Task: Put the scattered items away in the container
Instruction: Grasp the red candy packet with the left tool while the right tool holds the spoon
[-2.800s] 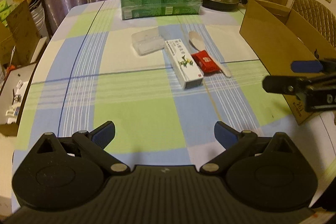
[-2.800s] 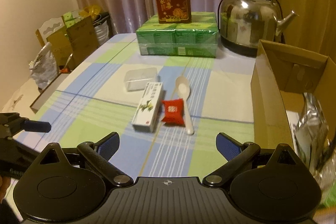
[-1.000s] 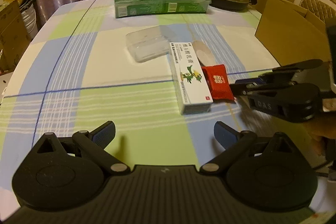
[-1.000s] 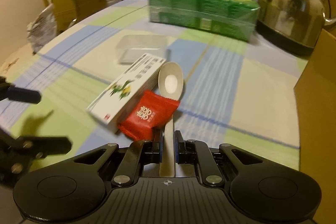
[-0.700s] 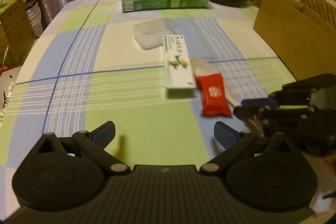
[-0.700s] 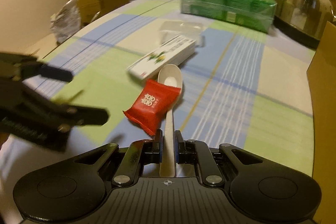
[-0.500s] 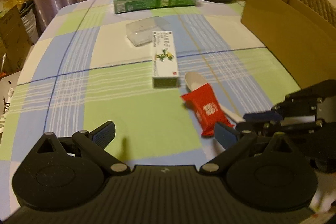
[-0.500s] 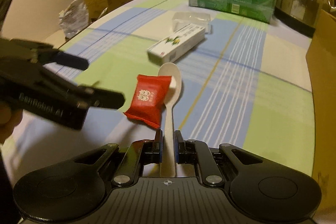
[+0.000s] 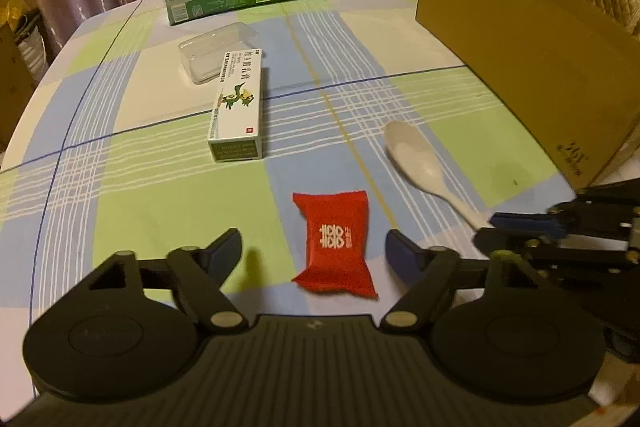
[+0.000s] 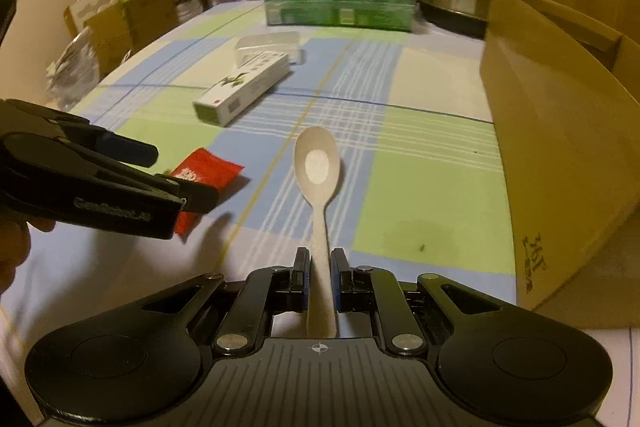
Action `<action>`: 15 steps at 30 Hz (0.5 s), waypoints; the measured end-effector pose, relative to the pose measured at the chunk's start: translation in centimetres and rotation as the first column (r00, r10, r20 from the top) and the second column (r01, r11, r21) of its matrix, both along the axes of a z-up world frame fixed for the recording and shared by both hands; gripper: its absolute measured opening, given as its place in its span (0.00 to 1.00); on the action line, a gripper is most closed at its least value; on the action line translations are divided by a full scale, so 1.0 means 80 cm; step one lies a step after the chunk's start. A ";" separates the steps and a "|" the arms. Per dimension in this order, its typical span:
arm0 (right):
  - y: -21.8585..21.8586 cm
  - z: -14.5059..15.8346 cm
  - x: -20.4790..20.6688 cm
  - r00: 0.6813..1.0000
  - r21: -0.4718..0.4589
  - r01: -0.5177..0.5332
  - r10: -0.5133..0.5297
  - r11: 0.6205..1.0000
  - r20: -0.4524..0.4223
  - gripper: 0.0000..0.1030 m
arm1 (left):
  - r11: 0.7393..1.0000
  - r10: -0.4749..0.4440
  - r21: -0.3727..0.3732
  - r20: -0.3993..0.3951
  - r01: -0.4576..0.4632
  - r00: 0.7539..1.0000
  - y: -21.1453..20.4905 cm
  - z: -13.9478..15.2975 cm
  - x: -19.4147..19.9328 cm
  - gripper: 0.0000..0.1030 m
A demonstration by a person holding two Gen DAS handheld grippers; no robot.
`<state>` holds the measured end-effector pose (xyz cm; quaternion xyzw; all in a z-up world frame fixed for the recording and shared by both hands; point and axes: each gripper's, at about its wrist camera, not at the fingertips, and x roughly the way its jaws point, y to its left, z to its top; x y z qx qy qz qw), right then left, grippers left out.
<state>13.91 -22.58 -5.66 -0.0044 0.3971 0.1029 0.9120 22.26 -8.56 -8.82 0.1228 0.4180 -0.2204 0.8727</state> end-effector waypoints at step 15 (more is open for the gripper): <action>-0.010 0.000 0.007 0.999 0.032 0.001 -0.002 0.999 0.034 0.50 | 0.987 -0.128 0.102 0.055 0.122 0.990 -0.013 -0.004 -0.018 0.23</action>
